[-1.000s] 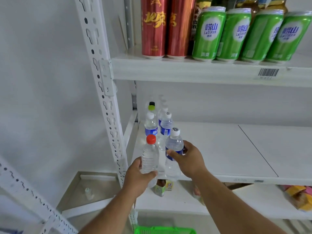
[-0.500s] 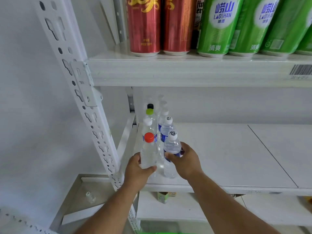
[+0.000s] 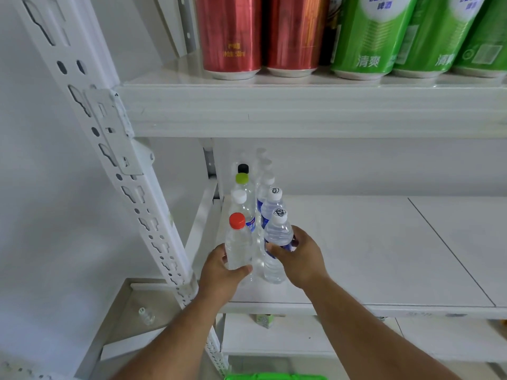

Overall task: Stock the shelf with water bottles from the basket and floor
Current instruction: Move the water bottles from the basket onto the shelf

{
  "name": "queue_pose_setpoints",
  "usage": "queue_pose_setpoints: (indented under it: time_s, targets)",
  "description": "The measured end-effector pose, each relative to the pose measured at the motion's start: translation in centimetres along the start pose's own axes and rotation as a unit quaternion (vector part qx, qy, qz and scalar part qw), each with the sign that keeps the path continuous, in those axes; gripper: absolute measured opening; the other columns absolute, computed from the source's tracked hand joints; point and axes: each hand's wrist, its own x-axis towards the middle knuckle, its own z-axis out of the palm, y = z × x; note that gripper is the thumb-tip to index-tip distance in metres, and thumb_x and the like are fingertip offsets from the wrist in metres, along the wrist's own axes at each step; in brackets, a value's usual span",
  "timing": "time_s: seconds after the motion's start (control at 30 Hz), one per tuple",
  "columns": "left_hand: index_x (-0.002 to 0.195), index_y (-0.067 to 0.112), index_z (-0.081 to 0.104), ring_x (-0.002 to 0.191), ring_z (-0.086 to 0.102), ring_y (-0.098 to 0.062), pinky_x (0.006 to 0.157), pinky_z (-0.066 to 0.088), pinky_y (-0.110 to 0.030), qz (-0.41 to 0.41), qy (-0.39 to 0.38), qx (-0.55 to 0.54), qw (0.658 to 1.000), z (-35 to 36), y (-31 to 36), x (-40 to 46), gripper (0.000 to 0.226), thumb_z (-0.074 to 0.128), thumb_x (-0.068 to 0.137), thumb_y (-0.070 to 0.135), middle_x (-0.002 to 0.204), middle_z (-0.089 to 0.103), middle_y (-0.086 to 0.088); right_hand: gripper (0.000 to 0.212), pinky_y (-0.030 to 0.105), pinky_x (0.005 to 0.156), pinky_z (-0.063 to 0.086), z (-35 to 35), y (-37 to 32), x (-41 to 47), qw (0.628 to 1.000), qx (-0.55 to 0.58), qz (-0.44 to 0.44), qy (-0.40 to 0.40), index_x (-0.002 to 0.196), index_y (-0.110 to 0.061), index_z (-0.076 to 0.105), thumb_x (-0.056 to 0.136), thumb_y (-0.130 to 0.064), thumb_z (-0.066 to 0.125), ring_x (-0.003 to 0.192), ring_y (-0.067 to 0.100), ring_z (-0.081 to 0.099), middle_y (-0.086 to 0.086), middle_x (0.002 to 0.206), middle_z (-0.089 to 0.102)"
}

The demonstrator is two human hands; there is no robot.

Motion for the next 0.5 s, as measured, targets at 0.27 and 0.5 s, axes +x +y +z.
queue_pose_setpoints:
  time_s: [0.27, 0.5]
  targets:
    - [0.114, 0.031, 0.059, 0.103, 0.060, -0.009, 0.085, 0.048, -0.027, 0.006, -0.020, 0.011, 1.000, 0.1, 0.3, 0.4, 0.055, 0.087, 0.068, 0.021, 0.111, 0.065, 0.012, 0.021, 0.013, 0.066, 0.045, 0.0, 0.5, 0.6, 1.000, 0.023, -0.013, 0.004, 0.098, -0.029, 0.066, 0.080, -0.028, 0.077, 0.082, 0.005, 0.062, -0.008, 0.091, 0.070]
    - [0.120, 0.031, 0.059, 0.107, 0.061, -0.012, 0.092, 0.052, -0.035, 0.016, -0.043, 0.031, 0.998, -0.1, 0.3, 1.0, 0.057, 0.086, 0.070, 0.022, 0.113, 0.066, 0.010, 0.027, 0.018, 0.075, 0.050, 0.2, 1.1, 1.2, 0.999, 0.021, -0.027, -0.005, 0.103, -0.035, 0.065, 0.079, -0.037, 0.077, 0.087, 0.000, 0.062, -0.014, 0.094, 0.070]
